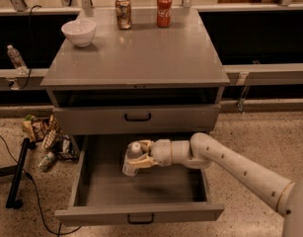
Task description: Pick blue plastic bottle from middle drawer and place on counter
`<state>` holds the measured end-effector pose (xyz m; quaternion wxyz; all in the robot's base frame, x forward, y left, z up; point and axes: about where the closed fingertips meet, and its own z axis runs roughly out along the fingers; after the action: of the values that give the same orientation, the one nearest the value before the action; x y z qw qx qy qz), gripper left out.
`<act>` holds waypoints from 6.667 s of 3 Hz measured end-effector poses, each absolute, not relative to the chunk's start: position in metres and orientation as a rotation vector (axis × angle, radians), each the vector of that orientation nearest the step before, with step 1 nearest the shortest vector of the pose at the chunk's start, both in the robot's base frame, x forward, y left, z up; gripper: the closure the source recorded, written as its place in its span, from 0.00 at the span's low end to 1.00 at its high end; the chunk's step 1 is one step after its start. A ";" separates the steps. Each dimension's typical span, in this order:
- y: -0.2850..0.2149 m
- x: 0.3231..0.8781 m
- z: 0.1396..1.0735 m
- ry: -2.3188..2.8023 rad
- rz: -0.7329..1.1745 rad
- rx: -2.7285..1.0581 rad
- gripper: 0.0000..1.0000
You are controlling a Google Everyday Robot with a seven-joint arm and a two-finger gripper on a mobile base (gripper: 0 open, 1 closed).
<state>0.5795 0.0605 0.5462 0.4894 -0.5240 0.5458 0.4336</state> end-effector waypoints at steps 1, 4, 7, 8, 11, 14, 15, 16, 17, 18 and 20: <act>0.021 0.579 0.606 1.374 1.136 -1.188 1.00; -0.024 0.552 0.727 1.275 1.069 -1.185 1.00; -0.020 0.539 0.882 1.163 0.912 -1.280 1.00; -0.012 0.557 0.921 1.151 0.902 -1.336 1.00; 0.028 0.664 0.979 1.182 0.922 -1.457 1.00; 0.053 0.729 0.965 1.291 0.930 -1.486 0.53; 0.050 0.737 0.952 1.350 0.960 -1.470 0.28; 0.047 0.740 0.947 1.381 0.976 -1.459 0.06; 0.044 0.743 0.945 1.395 0.985 -1.445 0.00; 0.035 0.746 0.946 1.404 0.986 -1.418 0.00; -0.060 0.740 0.991 1.363 0.847 -1.213 0.00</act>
Offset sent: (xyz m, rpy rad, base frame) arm 0.0025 -0.1121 0.1292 0.1079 0.1808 -0.0620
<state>0.7405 -0.0600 0.9906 0.5356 -0.5093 0.5721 0.3555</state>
